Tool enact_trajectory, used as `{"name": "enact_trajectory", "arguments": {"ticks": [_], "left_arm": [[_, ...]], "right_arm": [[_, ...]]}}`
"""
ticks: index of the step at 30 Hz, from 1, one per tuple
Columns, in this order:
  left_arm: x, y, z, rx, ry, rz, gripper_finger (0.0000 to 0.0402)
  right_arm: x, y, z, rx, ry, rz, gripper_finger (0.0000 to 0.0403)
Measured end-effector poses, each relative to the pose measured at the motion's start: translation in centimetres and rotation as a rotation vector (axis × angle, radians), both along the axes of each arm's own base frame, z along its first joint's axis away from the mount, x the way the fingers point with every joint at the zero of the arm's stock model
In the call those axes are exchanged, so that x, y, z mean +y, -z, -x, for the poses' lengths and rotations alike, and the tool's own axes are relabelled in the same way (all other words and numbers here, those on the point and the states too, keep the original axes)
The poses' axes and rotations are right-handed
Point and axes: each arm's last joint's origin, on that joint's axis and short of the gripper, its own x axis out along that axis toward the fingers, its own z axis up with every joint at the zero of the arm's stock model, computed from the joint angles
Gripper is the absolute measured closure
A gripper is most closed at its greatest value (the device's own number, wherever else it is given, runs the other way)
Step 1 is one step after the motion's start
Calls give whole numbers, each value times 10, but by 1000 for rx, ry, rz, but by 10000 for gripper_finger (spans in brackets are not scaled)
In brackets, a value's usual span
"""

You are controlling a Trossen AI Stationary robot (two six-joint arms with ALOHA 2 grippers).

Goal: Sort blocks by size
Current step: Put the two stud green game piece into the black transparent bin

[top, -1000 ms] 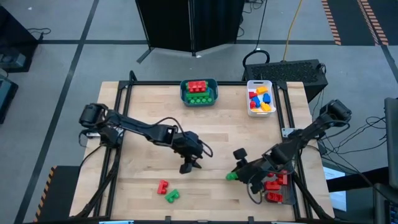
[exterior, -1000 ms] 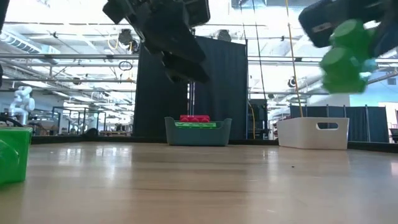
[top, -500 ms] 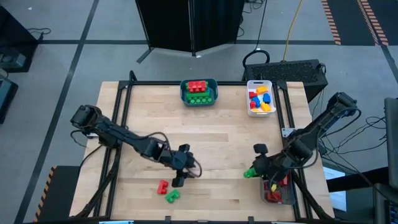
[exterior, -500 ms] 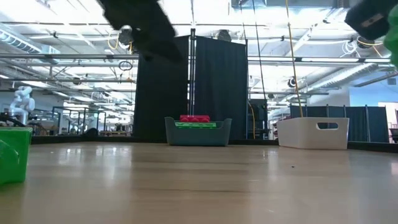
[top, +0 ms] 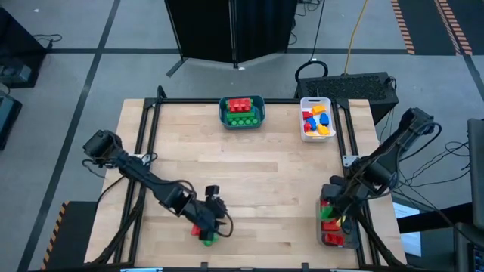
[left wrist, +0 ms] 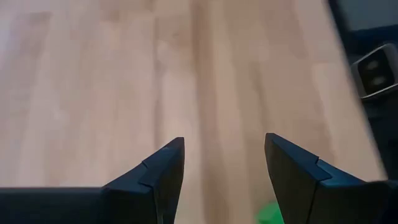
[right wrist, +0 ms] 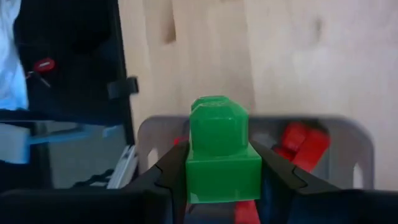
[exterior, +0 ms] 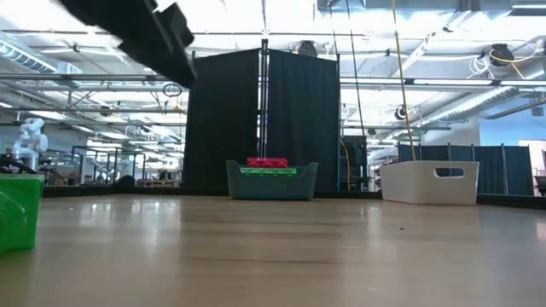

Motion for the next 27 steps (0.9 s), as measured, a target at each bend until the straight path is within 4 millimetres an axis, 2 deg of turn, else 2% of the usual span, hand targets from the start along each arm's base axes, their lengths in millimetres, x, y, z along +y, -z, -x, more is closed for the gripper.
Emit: {"name": "enact_trajectory", "arguments": {"ticks": [10,18,27], "left_arm": [[-13,4,16,29,-32,-78,205],[-20,3,22,-3,-56,-104,205],[-18,3,20,-43,-78,-173,205]], "right_arm": [[4,-2,9,119,47,-98,279],[16,16,11,253,123,18,264],[25,25,9,296,144,63,238]]}}
